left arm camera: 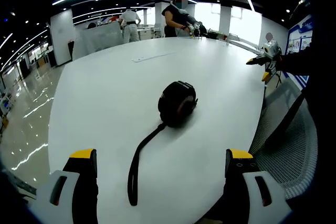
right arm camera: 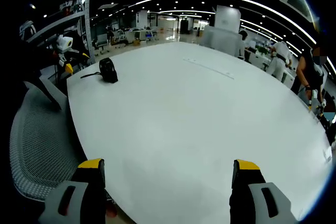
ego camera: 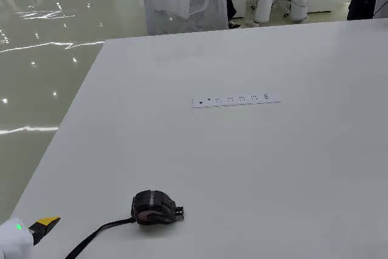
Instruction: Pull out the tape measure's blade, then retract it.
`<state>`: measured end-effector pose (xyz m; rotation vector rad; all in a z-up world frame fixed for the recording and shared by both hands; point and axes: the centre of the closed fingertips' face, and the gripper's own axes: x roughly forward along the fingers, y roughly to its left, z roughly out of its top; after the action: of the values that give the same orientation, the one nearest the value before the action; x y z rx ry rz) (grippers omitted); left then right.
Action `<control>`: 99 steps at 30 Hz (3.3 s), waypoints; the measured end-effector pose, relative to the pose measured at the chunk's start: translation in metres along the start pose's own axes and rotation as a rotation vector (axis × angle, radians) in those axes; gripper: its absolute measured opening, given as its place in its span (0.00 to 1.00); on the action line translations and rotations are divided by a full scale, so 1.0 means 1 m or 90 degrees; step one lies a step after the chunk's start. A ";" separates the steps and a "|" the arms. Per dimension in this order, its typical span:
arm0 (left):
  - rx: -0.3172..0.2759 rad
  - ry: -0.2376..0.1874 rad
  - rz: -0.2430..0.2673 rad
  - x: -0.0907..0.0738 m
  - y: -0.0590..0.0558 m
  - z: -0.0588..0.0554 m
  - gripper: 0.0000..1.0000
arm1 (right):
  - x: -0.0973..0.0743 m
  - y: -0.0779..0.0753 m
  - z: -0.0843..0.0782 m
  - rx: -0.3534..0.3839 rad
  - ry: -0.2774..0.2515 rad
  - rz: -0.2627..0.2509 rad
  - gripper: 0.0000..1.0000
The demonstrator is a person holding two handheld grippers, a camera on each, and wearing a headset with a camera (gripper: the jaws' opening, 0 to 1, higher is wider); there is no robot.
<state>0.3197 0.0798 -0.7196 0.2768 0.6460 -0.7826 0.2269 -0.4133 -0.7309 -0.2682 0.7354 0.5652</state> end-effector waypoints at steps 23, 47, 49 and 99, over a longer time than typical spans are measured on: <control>0.155 0.074 -0.104 0.044 -0.019 0.043 0.99 | 0.002 -0.007 0.022 0.006 -0.003 0.013 0.99; 0.419 0.223 -0.234 0.119 -0.052 0.062 0.62 | 0.032 0.036 0.046 -0.038 -0.011 0.099 0.99; 0.430 0.216 -0.236 0.123 -0.054 0.062 0.56 | 0.035 0.040 0.049 -0.049 -0.009 0.106 0.99; 0.488 0.335 -0.224 0.141 -0.050 0.049 0.32 | 0.201 0.144 0.130 -0.263 0.061 0.311 0.76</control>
<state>0.3794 -0.0565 -0.7700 1.1178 0.8787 -1.3003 0.3380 -0.1626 -0.7833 -0.5065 0.7756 1.1793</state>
